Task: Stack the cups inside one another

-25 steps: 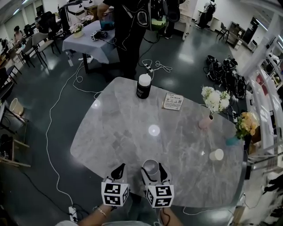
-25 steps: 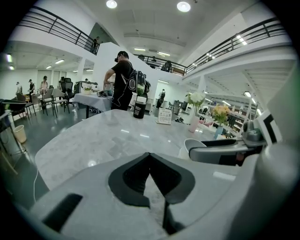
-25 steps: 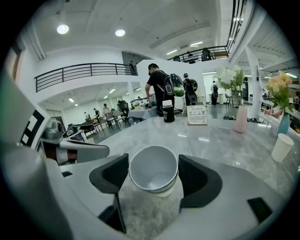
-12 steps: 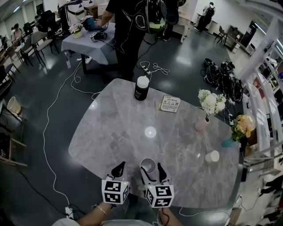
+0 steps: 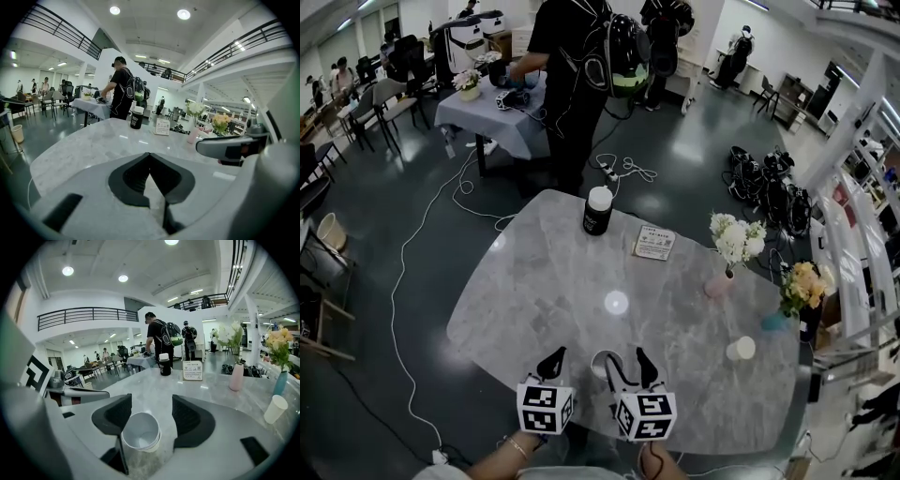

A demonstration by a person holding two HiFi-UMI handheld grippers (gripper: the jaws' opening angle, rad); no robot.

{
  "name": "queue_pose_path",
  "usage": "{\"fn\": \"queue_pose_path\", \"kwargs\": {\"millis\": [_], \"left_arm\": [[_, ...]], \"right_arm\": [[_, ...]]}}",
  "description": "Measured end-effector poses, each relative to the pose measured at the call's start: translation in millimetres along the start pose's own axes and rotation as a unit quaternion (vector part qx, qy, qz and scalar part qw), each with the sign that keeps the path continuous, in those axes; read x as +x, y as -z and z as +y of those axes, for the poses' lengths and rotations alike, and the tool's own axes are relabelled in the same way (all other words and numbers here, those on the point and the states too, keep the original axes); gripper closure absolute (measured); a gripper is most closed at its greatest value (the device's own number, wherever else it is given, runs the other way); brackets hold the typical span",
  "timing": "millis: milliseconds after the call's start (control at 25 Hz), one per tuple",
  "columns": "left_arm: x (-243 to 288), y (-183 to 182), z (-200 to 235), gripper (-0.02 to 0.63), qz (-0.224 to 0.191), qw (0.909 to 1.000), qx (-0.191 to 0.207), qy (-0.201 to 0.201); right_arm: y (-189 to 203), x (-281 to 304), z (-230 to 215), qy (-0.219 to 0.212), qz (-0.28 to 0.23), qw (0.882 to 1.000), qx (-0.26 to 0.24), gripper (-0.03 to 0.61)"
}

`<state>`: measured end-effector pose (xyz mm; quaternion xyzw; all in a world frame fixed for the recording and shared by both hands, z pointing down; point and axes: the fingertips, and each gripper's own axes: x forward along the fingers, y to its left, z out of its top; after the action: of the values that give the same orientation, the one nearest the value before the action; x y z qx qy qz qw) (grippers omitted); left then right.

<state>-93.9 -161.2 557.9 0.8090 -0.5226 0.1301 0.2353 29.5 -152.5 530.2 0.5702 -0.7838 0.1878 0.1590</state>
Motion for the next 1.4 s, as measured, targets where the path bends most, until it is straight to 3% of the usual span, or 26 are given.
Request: {"fn": "queue_pose_path", "kwargs": {"millis": [240,680,1400], "left_arm": [[0,-22,-2,0.618,-0.022,0.9997,0.007,-0.008],[0,-43,-12,0.618,-0.052,0.9983,0.022,-0.017],[2,-49,-23,0.618,-0.057,0.9983,0.011,-0.005]], "right_arm": [[-28,-6,-10,0.004,-0.033,0.999,0.0,0.325],[-53,-21,-55,0.055,-0.081,0.995,0.016,0.558],[-49,-29,-68,0.063,-0.082,0.994,0.028,0.569]]}}
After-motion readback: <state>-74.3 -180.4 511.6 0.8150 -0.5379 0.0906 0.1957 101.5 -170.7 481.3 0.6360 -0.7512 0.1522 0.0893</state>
